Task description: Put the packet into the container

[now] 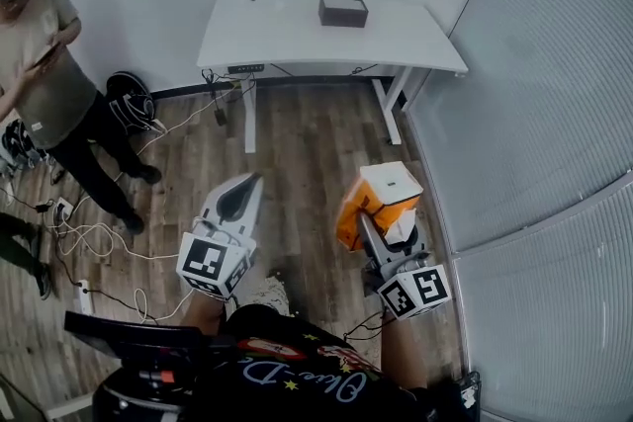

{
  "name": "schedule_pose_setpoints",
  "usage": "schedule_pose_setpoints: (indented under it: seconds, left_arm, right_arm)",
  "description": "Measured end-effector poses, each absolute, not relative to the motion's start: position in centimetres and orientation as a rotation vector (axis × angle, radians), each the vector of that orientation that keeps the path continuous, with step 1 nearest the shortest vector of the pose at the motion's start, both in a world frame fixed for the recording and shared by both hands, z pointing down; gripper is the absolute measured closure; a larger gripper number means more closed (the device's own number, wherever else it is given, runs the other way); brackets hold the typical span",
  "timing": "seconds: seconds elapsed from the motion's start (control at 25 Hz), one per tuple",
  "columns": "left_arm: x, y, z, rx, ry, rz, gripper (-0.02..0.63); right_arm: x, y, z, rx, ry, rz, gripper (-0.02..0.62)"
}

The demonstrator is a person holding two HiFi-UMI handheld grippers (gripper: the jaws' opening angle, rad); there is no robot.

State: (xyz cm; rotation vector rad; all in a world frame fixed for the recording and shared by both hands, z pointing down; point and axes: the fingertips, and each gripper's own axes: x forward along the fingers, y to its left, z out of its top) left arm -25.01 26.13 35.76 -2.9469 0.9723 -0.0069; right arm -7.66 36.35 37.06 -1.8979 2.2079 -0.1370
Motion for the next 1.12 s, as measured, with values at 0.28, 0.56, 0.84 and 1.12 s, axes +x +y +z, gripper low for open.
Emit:
schedule_pose_setpoints:
  seconds: [0.28, 0.56, 0.84, 1.12]
  left_arm:
    - [-21.3, 18.6, 36.9, -2.973, 0.944, 0.012, 0.597]
    - [-17.4, 8.9, 36.2, -2.980, 0.911, 0.041, 0.597]
    - [-15.9, 0.6, 35.2, -2.966, 0.881, 0.068, 0.597]
    - [-12.5, -5.6, 37.3, -2.979, 0.880, 0.029, 0.597]
  right_arm:
    - [-4.7, 28.9, 37.3, -1.908, 2.216, -0.123, 0.308]
    - [-1.3, 19.7, 36.4, -1.936, 2.189, -0.105, 0.308]
    - [0.6, 12.1, 36.2, -1.984, 2.166, -0.082, 0.308]
    - [4.0, 6.2, 38.1, -1.987, 2.130, -0.130, 0.308]
